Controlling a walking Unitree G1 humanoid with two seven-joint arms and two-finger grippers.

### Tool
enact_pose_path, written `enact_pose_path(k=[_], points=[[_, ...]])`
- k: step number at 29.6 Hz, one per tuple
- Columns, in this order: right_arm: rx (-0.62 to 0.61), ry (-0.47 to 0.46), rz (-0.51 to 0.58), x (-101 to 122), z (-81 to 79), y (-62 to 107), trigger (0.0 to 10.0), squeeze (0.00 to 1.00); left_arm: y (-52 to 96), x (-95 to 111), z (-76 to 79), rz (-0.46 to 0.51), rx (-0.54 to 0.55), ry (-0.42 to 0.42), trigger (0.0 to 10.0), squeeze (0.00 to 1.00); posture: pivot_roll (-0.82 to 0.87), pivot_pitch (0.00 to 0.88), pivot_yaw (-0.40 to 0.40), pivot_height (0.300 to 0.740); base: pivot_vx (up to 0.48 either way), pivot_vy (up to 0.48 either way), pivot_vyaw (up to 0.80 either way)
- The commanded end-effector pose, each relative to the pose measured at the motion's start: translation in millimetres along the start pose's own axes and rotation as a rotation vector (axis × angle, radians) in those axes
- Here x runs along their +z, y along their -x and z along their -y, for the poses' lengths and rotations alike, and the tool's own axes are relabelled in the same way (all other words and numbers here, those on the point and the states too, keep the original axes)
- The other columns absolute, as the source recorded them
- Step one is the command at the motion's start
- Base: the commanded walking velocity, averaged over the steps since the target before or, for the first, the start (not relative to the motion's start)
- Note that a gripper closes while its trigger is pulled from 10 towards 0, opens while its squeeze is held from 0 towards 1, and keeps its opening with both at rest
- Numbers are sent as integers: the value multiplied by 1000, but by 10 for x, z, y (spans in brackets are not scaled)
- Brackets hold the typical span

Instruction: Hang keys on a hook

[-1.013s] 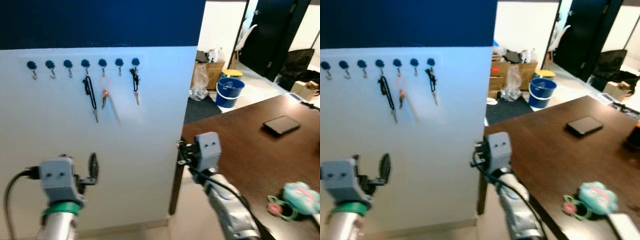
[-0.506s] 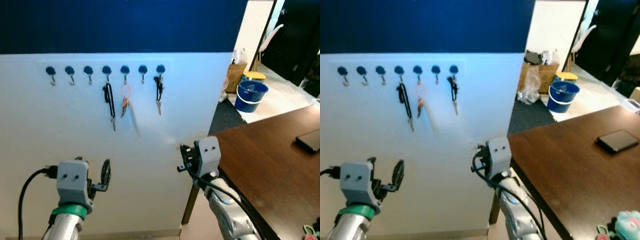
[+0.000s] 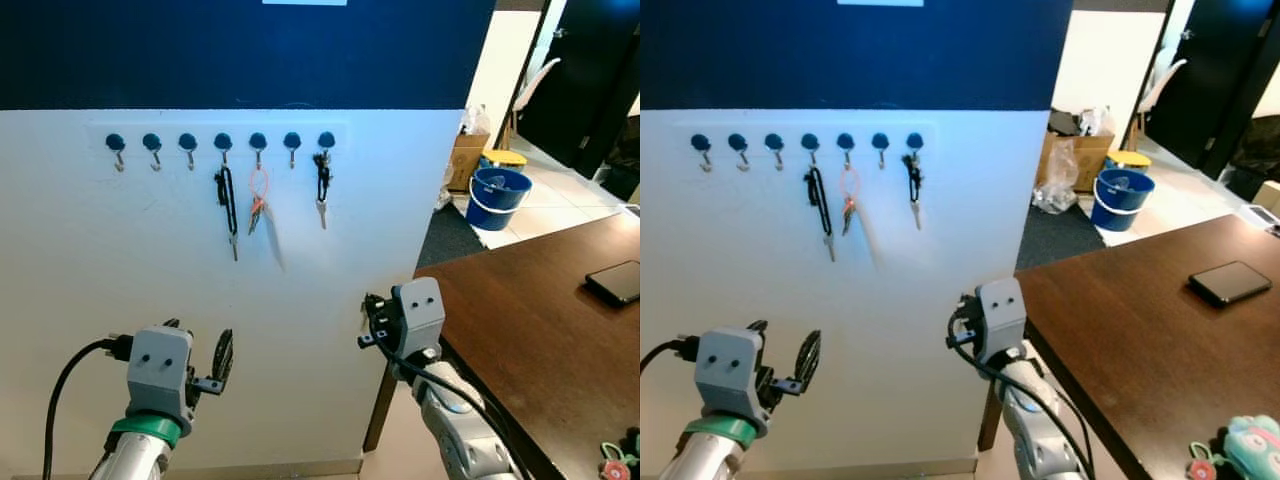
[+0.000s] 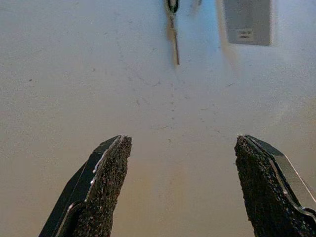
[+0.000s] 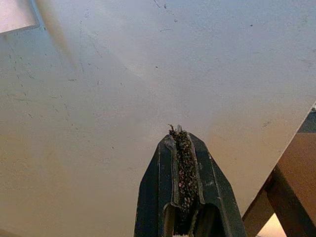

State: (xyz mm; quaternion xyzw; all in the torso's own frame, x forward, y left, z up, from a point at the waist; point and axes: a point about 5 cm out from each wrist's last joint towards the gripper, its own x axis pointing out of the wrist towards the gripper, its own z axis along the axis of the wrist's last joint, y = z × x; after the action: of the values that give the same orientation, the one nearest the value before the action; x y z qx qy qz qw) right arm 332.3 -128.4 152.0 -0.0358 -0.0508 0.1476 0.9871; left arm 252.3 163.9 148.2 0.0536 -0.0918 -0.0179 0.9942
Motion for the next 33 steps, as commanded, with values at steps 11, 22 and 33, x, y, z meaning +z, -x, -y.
enact_pose_path(k=[11,22,33], points=[[-36,-33,-44,-99,26,47,10000,0,-22,-24,44,-10,-38,-8,10000,0,-189,0,87,740,0,381,-116],[-37,-25,-36,-96,16,41,10000,0,-23,-23,45,-8,-44,-7,10000,0,-187,1,88,740,0,474,-73],[-31,-25,-33,-92,5,38,10000,0,-19,-17,45,-4,-41,0,10000,0,-187,1,88,740,0,473,0]])
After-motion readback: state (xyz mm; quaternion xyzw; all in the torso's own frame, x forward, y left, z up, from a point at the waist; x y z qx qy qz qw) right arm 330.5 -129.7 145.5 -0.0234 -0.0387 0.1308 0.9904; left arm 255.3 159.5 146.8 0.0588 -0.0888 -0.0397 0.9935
